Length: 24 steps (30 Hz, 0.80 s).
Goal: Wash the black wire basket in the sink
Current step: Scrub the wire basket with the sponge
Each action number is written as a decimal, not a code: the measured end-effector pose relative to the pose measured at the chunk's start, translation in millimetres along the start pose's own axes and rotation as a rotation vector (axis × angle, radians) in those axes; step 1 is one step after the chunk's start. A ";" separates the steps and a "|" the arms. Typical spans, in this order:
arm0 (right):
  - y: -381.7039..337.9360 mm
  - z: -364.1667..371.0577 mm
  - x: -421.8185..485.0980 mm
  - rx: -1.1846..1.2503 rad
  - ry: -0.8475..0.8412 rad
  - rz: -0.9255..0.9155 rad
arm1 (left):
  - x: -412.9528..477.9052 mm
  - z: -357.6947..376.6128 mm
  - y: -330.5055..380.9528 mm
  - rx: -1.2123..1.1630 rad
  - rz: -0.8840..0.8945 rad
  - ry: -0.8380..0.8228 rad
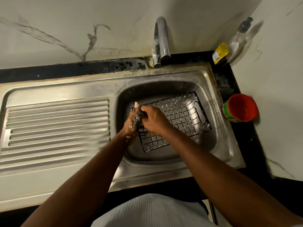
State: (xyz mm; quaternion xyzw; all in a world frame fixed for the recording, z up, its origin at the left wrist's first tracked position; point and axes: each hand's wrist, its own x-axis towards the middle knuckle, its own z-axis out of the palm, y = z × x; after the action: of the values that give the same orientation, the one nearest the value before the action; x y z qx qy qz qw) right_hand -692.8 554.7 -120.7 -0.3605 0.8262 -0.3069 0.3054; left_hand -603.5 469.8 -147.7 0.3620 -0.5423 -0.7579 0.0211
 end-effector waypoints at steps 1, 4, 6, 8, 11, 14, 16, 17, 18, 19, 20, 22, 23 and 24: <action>5.1 -5.3 0.6 -0.045 -0.060 -0.024 | -0.8 -2.3 -1.5 -0.001 0.002 0.007; 20.6 -7.4 -3.3 -0.208 0.030 -0.028 | -0.6 -5.1 0.2 -0.058 -0.113 -0.013; 30.4 -3.9 -4.3 -0.287 0.197 0.049 | -3.2 -2.5 4.8 -0.113 -0.200 -0.031; 27.4 1.4 -2.0 -0.315 0.244 0.087 | -3.7 1.5 7.2 -0.174 -0.221 -0.020; 3.4 13.3 -0.5 -0.114 0.178 0.126 | -3.5 8.8 3.4 -0.287 -0.213 -0.005; -5.8 15.3 -2.8 -0.012 0.101 0.101 | 0.5 9.8 -0.4 -0.318 -0.156 0.024; -1.8 6.6 -3.8 0.087 0.031 0.051 | 1.5 5.4 -2.0 -0.332 -0.116 0.045; 1.8 4.1 -3.8 0.126 0.004 0.017 | 0.9 2.8 -0.4 -0.352 -0.101 0.045; 3.3 2.3 -5.6 0.148 -0.017 -0.012 | 3.1 -1.2 -1.6 -0.363 -0.088 0.052; 3.5 1.7 -8.1 0.140 -0.021 -0.036 | 3.7 -2.3 0.6 -0.367 -0.097 0.060; 2.5 2.8 -10.9 0.123 -0.005 -0.052 | 3.9 -1.6 3.1 -0.357 -0.110 0.048; 1.3 5.7 -15.0 0.085 0.049 -0.036 | 3.7 2.5 5.5 -0.352 -0.126 0.046; 2.4 9.2 -15.4 0.060 0.076 -0.001 | 3.8 4.5 5.0 -0.359 -0.133 0.051; 2.2 12.2 -15.8 0.031 0.104 0.037 | 3.6 6.1 5.8 -0.359 -0.147 0.064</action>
State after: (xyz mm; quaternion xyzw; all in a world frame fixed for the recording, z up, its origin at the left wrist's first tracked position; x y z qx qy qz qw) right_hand -676.1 564.8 -125.5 -0.3240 0.8426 -0.3324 0.2730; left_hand -611.7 470.8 -143.8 0.4150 -0.3693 -0.8302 0.0471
